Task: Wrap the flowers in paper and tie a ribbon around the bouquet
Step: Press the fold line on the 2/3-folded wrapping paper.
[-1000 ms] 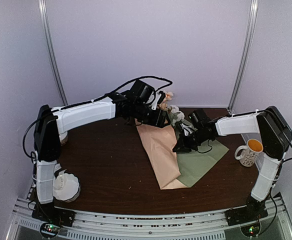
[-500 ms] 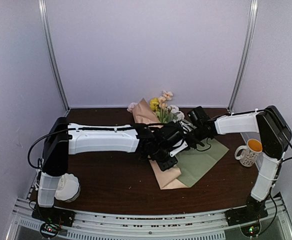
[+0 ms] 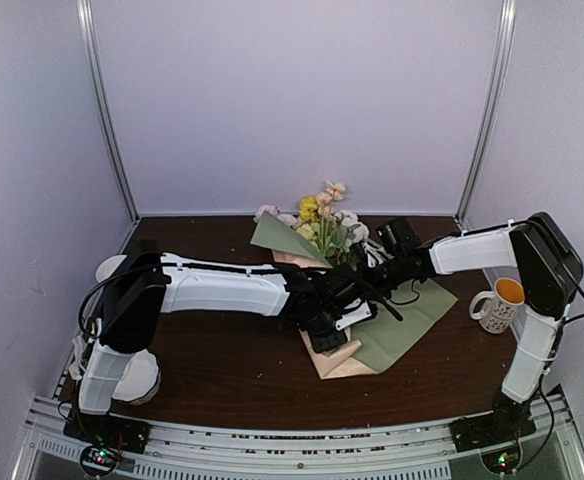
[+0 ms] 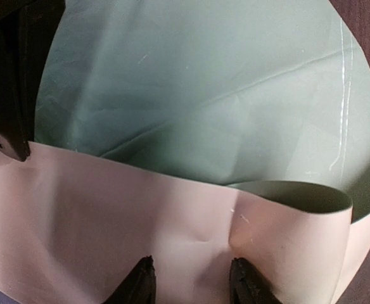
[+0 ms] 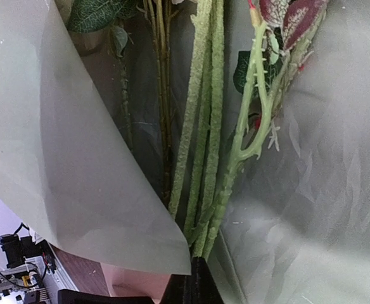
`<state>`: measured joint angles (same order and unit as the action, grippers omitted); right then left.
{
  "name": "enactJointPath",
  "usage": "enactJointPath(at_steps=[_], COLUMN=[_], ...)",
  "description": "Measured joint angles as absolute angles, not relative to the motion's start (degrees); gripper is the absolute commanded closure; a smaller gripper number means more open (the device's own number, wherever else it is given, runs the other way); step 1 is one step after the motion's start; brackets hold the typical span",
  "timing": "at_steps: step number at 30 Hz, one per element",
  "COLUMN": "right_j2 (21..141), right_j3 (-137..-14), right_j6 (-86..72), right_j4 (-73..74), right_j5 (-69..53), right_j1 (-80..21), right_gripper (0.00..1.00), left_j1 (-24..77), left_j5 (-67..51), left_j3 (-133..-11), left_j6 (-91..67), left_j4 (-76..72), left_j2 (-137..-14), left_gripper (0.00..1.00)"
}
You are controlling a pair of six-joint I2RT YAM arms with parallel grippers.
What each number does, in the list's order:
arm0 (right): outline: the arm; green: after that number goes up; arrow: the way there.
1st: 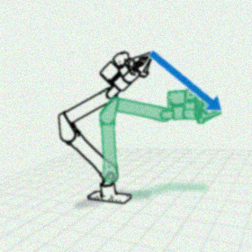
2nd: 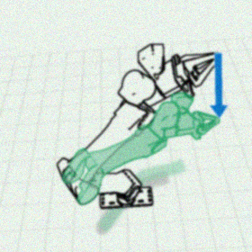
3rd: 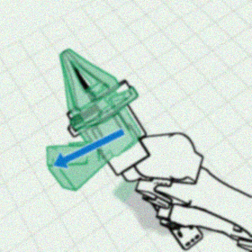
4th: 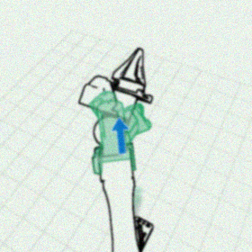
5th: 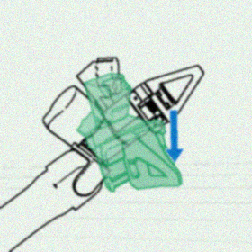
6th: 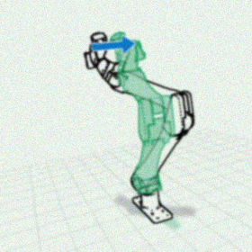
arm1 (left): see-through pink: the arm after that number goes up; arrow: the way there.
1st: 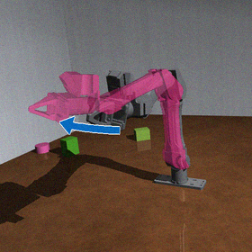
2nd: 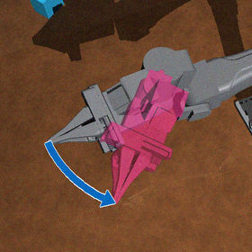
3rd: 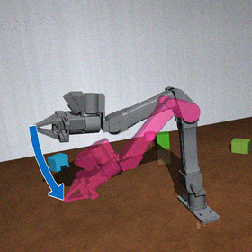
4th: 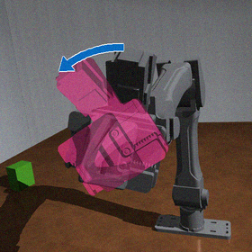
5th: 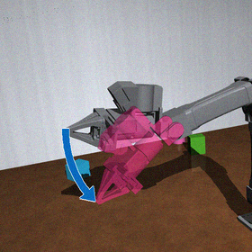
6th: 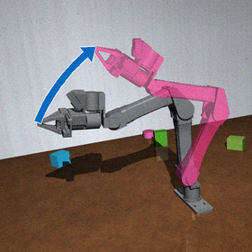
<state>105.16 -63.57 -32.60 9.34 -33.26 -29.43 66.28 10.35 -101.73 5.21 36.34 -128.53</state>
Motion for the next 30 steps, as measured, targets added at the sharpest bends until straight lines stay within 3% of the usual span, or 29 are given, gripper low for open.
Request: enactJointPath(at_steps=[16,24,30], right_j2=[102.1,103.1,103.2], right_j3=[-58.2,-57.8,-56.8], right_j6=[-33.0,-33.0,-33.0], right_j4=[7.4,5.2,3.9], right_j5=[-29.0,-28.8,-28.8], right_j1=[-29.3,-28.8,-28.4], right_gripper=[1.0,1.0,1.0], left_j1=[65.9,62.4,58.0], left_j5=[3.7,-2.7,-6.0], left_j3=[-100.1,-99.0,-99.0], left_j6=[7.2,6.4,3.3], left_j4=[34.0,33.3,32.9], left_j2=[-127.3,-120.7,-119.9], left_gripper=[0.4,0.41,0.47])
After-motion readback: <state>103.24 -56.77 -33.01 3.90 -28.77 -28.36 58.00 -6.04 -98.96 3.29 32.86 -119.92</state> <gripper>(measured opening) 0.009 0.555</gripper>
